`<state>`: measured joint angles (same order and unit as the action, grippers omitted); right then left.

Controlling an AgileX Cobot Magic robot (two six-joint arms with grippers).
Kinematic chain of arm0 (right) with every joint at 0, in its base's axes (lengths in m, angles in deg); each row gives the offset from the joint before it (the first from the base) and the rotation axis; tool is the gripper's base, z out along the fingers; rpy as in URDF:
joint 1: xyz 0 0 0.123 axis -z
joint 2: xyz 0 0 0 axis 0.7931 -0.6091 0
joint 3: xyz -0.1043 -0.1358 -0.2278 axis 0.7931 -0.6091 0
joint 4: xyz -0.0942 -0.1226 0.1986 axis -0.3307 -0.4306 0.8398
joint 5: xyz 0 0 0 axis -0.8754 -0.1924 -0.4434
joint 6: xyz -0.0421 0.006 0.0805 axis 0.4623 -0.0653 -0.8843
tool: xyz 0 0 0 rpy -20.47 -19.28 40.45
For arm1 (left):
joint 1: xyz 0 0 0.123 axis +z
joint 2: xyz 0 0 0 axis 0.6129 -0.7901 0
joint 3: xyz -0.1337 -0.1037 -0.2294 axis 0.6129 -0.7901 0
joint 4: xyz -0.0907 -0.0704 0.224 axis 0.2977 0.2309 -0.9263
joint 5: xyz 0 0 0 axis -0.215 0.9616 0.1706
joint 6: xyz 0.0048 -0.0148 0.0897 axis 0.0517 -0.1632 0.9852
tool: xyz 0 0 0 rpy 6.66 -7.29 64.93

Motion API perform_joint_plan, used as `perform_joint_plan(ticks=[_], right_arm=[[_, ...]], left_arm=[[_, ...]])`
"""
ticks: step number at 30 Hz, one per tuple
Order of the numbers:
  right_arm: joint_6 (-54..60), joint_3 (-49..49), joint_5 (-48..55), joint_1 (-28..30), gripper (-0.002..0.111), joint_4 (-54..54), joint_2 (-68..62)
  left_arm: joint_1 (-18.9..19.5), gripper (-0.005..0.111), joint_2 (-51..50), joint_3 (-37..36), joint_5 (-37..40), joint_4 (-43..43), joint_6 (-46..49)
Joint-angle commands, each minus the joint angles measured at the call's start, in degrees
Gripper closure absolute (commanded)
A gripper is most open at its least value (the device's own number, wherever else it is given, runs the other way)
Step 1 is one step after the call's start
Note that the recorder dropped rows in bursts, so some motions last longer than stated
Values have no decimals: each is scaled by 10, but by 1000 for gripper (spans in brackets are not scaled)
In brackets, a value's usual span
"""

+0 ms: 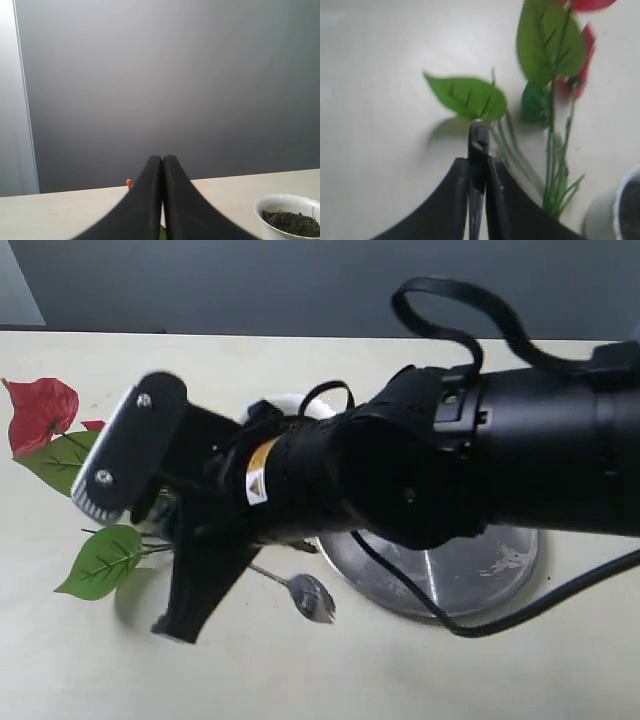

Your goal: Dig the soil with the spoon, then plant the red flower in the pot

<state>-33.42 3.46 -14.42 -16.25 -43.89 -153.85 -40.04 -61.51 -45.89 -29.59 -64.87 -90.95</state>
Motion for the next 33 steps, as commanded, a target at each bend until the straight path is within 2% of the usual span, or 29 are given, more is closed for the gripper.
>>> perform_joint_plan(ticks=[1, 6, 10, 19, 27, 33], right_arm=[[2, 0, -138, 5, 108, -4, 23], [4, -2, -321, 36, 109, 2, 19], [4, -2, -417, 100, 109, 65, -25], [-45, -2, -476, 175, 109, 62, -103], [-76, 0, -491, 178, 109, 49, -163], [-103, 0, -543, 173, 109, 49, -117]], left_arm=[[-3, 106, 1, 1, -2, 2, -1], [-3, 106, 1, 1, -2, 2, -1], [-3, 106, 1, 1, -2, 2, -1], [-3, 106, 1, 1, -2, 2, -1], [-3, 106, 1, 1, -2, 2, -1], [-3, 106, 1, 1, -2, 2, -1]])
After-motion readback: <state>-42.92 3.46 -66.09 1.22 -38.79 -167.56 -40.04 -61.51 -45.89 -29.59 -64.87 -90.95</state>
